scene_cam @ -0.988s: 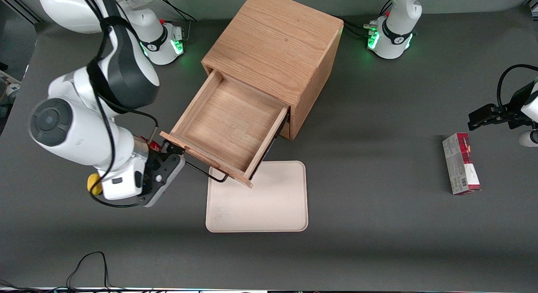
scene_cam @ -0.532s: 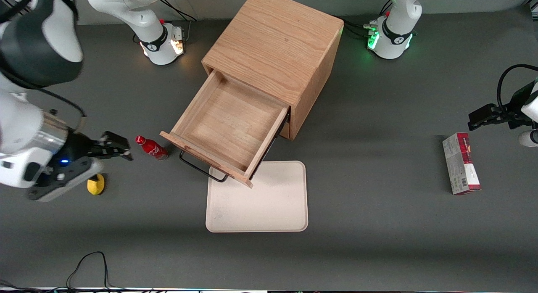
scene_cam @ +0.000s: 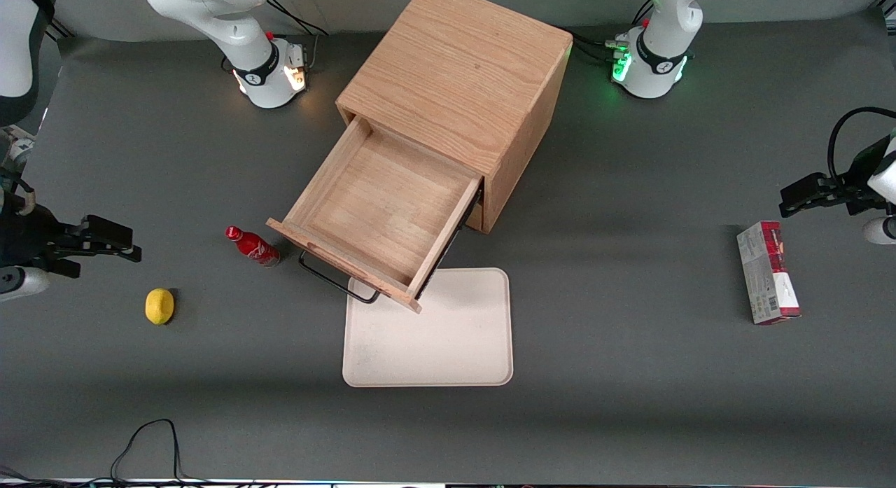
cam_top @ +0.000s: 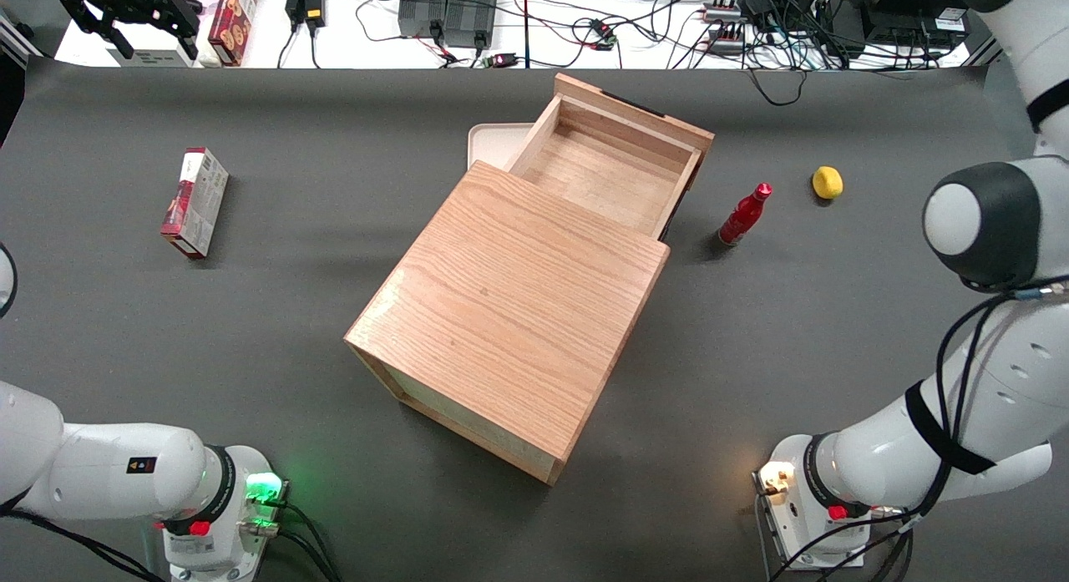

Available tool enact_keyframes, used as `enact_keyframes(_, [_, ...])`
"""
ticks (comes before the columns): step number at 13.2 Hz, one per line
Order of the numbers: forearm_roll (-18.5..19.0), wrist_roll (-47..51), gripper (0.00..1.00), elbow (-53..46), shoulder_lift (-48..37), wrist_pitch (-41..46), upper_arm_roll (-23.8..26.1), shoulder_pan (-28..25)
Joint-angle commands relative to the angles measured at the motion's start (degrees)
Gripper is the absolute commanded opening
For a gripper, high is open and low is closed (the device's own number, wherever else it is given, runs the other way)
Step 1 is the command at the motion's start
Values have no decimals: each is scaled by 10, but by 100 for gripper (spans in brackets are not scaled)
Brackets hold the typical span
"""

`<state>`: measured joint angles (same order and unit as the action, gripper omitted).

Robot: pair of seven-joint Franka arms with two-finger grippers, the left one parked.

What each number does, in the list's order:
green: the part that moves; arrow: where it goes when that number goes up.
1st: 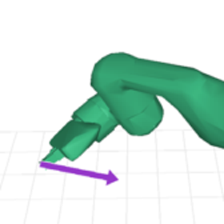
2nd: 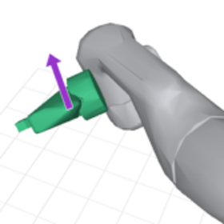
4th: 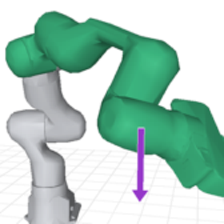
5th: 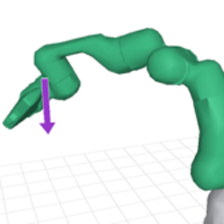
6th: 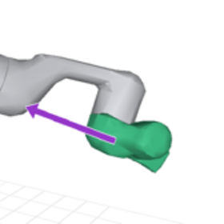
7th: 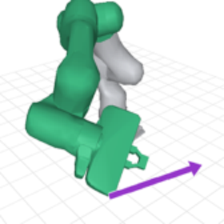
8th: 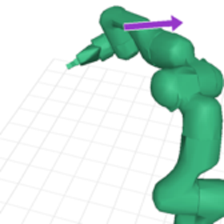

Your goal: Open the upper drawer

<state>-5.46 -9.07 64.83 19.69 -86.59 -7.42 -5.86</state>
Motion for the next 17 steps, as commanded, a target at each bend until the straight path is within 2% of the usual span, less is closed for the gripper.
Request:
enact_keyframes(1, [9, 15, 100, 159, -107, -60, 6, 32])
enact_keyframes(4, [15, 16, 100, 233, -164, -73, 32, 67])
enact_keyframes(6, [63, 19, 100, 234, -173, -45, 40, 67])
enact_keyframes(7, [71, 31, 100, 233, -173, -37, 43, 67])
enact_keyframes(12, [72, 49, 100, 227, -157, -67, 44, 65])
enact_keyframes(17, [74, 49, 100, 225, -158, -53, 43, 62])
